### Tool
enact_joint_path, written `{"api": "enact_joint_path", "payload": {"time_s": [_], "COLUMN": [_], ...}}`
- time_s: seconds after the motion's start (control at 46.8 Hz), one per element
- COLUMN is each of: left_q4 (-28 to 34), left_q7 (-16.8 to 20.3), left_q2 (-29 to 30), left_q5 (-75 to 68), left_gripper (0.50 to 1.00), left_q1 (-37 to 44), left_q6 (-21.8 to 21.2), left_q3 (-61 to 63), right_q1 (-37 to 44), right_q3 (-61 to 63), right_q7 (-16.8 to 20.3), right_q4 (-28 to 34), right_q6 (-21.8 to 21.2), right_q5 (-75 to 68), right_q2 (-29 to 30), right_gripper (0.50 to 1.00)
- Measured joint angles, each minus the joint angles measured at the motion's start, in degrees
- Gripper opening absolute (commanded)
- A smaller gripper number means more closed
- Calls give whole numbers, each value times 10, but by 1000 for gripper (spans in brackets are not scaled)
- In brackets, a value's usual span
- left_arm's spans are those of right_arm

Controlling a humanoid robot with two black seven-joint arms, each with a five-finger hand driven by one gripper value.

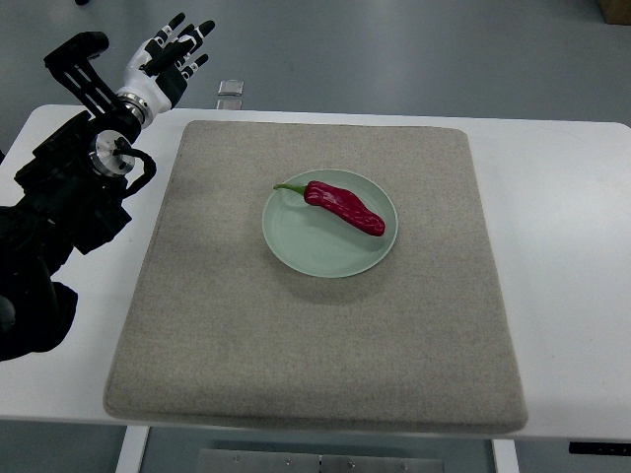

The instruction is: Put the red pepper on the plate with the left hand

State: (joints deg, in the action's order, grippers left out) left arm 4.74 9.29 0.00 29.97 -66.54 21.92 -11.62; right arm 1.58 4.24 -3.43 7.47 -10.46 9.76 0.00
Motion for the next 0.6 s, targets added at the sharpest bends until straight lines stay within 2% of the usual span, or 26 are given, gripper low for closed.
{"api": "enact_joint_path", "payload": {"time_s": [0.598], "left_q4": [-2], "left_q7": [0], "left_q2": [0], "left_q5": [3], "left_gripper": [994], "left_q1": [1], "left_q6": [7], "left_q3": [-1], "right_q1": [0], "right_q3": [0], "right_q7": [0], "right_q4": [0], "right_q6": [0], "right_q5": [0], "right_q2": [0], "right_gripper": [932]}}
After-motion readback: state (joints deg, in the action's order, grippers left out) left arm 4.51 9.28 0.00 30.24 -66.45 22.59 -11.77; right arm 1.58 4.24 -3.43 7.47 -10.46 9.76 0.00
